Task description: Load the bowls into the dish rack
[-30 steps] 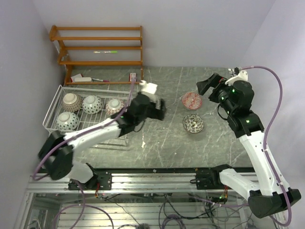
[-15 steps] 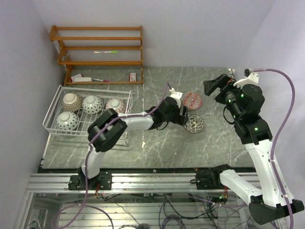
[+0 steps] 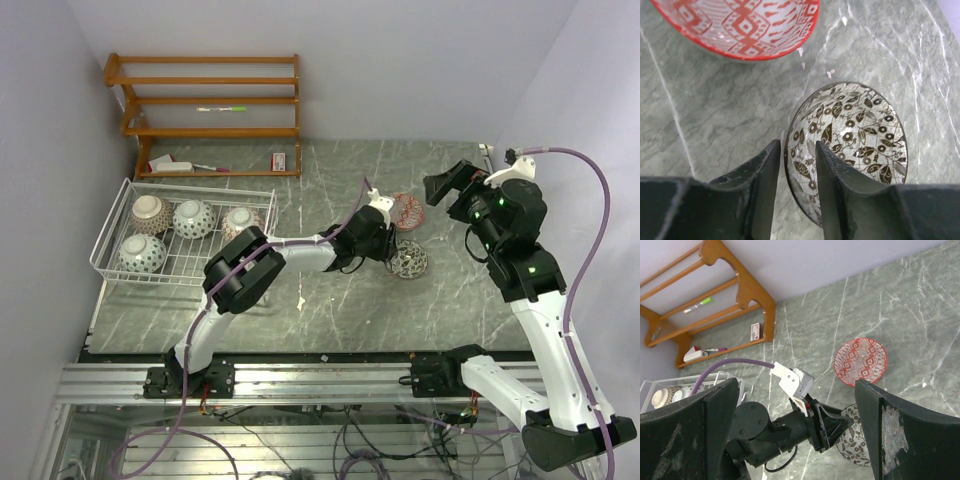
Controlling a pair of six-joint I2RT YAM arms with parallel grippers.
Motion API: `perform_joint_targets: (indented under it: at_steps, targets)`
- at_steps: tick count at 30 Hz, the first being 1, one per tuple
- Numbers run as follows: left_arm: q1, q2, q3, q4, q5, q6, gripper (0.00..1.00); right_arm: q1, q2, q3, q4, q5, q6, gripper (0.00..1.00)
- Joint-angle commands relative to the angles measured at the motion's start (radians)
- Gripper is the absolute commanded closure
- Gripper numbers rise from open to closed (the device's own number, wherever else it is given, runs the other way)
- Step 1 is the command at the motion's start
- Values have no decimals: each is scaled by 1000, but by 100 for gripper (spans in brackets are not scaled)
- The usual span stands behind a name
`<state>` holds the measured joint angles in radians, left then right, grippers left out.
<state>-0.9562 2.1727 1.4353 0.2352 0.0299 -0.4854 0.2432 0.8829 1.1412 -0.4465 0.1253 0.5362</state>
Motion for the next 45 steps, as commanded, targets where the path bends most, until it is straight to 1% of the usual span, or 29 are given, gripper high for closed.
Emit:
perform_joint_targets:
  at_steps: [1,2,7,8,9,12,14,18,21,27,32,36,39,43,45]
  targets:
    - [-21,31,71,-30,-33,31,59,-7,-15,-19,10,14,-13,0]
    - [-22,32,77,-55,-51,36,62,-7,-16,-22,10,14,-13,0]
    - [-23,15,71,-115,-129,55,89,-6,-21,-24,8,13,-15,0]
    - [-23,12,69,-128,-143,59,92,-6,-21,-26,8,13,-15,0]
    - [-23,10,66,-139,-154,64,93,-6,-24,-27,8,14,-15,0]
    - [-24,-18,40,-172,-200,73,93,-7,-27,-31,7,14,-16,0]
    - [-24,-59,9,-208,-262,76,93,-6,-31,-31,4,15,-17,0]
    - [-23,-185,-89,-280,-403,75,93,-7,-33,-32,5,4,-18,0]
    - [-18,-285,-167,-315,-482,78,93,-6,-35,-40,10,-9,-15,0]
    - [37,-436,-334,-318,-501,71,93,-7,-37,-63,13,-35,-11,0]
    - [107,-530,-489,-282,-468,60,93,-6,-42,-84,13,-45,-10,0]
    - [156,-590,-565,-260,-450,58,93,-6,-36,-94,14,-60,-7,0]
    - [176,-601,-599,-241,-444,54,93,-6,-38,-105,18,-61,-3,0]
    - [179,-595,-629,-219,-444,59,77,-7,-45,-116,18,-62,-4,0]
    - [180,-595,-636,-218,-450,60,67,-6,-46,-117,12,-62,-5,0]
